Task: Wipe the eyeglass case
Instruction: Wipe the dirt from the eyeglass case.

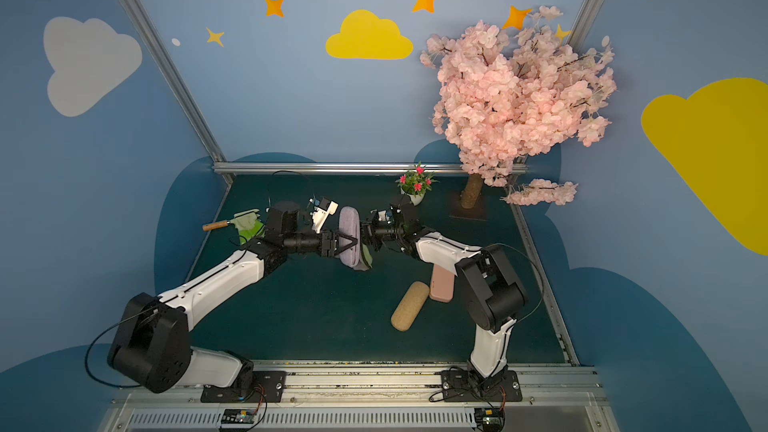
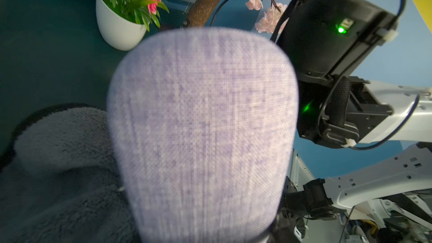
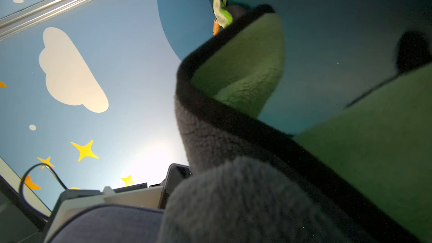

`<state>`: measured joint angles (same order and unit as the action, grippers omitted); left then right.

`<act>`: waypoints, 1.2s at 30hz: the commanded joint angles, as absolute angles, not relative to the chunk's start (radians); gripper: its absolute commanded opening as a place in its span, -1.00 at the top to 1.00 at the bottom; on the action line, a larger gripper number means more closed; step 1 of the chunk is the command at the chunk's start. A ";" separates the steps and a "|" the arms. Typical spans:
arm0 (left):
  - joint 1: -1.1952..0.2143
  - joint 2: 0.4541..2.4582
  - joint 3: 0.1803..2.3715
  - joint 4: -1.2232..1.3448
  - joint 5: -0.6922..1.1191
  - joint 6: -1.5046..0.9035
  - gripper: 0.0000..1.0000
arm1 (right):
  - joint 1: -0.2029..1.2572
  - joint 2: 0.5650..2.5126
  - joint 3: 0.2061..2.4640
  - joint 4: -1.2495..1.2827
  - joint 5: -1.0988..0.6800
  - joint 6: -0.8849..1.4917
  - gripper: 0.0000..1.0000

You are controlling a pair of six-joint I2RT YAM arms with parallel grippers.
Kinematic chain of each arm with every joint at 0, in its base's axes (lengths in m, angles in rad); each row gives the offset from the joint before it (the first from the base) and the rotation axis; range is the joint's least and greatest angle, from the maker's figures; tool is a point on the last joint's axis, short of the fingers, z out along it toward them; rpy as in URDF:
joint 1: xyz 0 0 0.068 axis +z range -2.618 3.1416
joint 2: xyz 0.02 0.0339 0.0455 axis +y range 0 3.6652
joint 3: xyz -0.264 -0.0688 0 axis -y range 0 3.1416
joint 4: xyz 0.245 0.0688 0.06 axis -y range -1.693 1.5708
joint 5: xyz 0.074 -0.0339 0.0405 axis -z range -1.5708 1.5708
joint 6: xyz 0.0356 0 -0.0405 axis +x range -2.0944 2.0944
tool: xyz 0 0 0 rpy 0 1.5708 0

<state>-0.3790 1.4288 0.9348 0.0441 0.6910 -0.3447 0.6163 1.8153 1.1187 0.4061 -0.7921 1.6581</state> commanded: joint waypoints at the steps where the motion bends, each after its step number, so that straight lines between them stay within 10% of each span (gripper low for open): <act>1: -0.343 1.421 0.973 0.194 0.571 -0.339 0.47 | 0.752 1.741 1.064 0.527 -0.928 1.744 1.00; 12: -0.344 1.399 0.901 0.176 0.603 -0.350 0.49 | 0.539 1.675 1.280 0.041 -0.938 1.388 1.00; 19: -0.358 1.440 0.869 0.193 0.615 -0.365 0.52 | 0.560 1.831 1.405 0.147 -0.943 1.468 1.00; 28: -0.316 1.462 0.913 0.193 0.610 -0.355 0.53 | 0.682 1.778 1.004 0.530 -0.962 1.711 1.00; 36: -0.286 1.483 0.940 0.153 0.616 -0.354 0.58 | 0.698 1.690 0.942 0.332 -1.001 1.582 1.00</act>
<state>-0.2909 1.4906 0.8959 0.1081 0.5789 -0.3637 0.7109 1.7500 0.9176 0.3832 -0.9489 1.6218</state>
